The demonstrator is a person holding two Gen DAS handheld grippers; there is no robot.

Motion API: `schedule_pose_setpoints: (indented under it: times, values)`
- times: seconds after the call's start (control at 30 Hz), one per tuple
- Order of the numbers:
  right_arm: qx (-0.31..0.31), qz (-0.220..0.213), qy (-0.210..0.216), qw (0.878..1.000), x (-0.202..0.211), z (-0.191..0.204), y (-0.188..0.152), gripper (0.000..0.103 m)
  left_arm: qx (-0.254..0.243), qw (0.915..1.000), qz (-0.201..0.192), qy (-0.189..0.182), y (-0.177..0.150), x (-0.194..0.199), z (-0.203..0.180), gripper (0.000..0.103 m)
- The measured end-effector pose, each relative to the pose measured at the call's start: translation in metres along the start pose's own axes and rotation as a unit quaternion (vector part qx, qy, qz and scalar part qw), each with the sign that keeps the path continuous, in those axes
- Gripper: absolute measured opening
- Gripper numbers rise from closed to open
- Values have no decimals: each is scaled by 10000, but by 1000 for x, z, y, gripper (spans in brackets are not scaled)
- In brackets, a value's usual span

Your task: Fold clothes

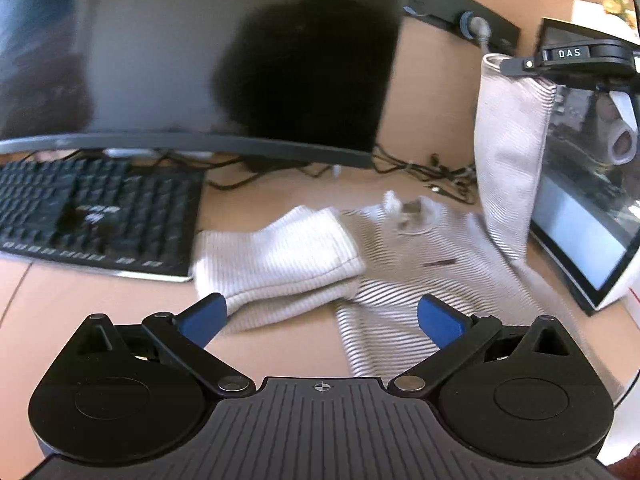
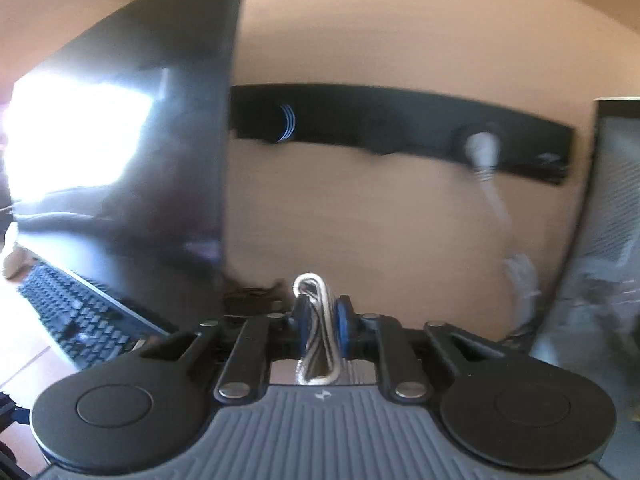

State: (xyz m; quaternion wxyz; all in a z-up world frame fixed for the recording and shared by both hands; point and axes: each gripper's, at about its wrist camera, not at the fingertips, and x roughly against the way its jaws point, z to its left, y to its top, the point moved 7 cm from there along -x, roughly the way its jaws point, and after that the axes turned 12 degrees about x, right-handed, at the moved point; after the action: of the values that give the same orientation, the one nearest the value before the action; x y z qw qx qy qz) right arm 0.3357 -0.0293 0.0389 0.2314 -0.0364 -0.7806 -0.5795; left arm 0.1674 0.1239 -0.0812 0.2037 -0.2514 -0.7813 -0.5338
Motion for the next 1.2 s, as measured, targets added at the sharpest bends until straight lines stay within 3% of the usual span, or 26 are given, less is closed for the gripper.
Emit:
schedule_pose_setpoints:
  times: [0.13, 0.23, 0.33, 0.47, 0.63, 0.7, 0.73, 0.77, 0.87, 1.03, 1.13, 1.2]
  values:
    - [-143, -180, 393, 9990, -11, 18, 2, 28, 262, 9992, 22, 316, -5, 4, 19, 103]
    - [-320, -63, 605, 9976, -21, 24, -8, 30, 389, 9980, 21, 497, -7, 7, 30, 103]
    - [-645, 316, 1056, 9918, -43, 43, -31, 30, 436, 9973, 2, 597, -8, 13, 35, 103]
    - [-822, 886, 1756, 9770, -69, 102, -71, 33, 432, 9967, -35, 691, -9, 20, 38, 103]
    - [-785, 1491, 1924, 9667, -105, 163, -104, 40, 249, 9970, -39, 728, -16, 36, 37, 103]
    - [-803, 1709, 1987, 9617, -113, 181, -113, 34, 188, 9973, -15, 711, -21, 43, 38, 103]
    - [-720, 1654, 2008, 9629, -111, 186, -107, 10, 185, 9974, 14, 692, -23, 45, 40, 103]
    - [-634, 1592, 2029, 9641, -108, 191, -101, 3, 216, 9977, 58, 638, -25, 45, 40, 103]
    - [-209, 828, 1927, 9775, -71, 184, -52, 3, 335, 9983, 212, 432, -32, 42, 42, 103]
    - [338, -161, 1029, 9940, -10, 111, 25, 3, 415, 9975, 569, -21, -43, 16, 20, 103]
    - [676, -454, 481, 9955, 11, 62, 40, 3, 261, 9980, 528, -234, -41, 5, -7, 103]
    - [672, -451, 277, 9963, 14, 31, 33, 3, 101, 9985, 457, -293, -38, -2, -26, 103]
